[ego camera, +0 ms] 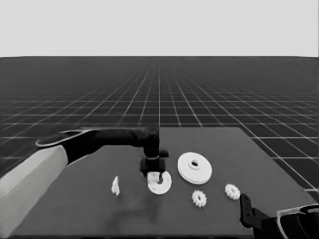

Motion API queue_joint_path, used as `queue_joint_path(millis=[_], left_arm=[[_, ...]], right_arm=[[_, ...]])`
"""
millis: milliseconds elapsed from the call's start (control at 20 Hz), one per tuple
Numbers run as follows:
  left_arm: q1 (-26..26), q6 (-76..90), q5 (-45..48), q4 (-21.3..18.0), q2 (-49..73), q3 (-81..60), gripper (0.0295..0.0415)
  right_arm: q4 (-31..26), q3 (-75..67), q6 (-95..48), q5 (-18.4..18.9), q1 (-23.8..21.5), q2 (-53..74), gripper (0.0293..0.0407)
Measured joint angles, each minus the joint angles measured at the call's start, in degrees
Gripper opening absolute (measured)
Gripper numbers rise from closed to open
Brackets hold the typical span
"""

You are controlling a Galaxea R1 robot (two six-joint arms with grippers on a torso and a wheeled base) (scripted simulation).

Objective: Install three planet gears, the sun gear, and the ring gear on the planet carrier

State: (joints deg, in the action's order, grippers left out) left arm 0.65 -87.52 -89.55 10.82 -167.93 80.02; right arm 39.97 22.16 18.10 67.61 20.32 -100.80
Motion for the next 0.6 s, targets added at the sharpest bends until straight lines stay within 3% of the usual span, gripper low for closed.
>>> queue_joint_path(millis=[100,150,250,600], left_arm=[[0.01,-0.24,-0.06,0.02,-0.22,0.03,0.0312],[3.85,0.98,0.32,4.13,-0.57,1.66,0.0312],[7.96,2.64,1.12,7.83,-1.06,4.06,0.0312],[9.7,3.64,1.74,9.63,-1.41,5.58,0.0312]], right_arm=[[0.0,0.0,0.0,0.0,0.0,0.0,0.0385],[0.0,0.0,0.0,0.0,0.0,0.0,0.0385],[0.0,0.0,0.0,0.0,0.0,0.0,0.0385],[0.0,0.0,0.0,0.0,0.0,0.0,0.0385]])
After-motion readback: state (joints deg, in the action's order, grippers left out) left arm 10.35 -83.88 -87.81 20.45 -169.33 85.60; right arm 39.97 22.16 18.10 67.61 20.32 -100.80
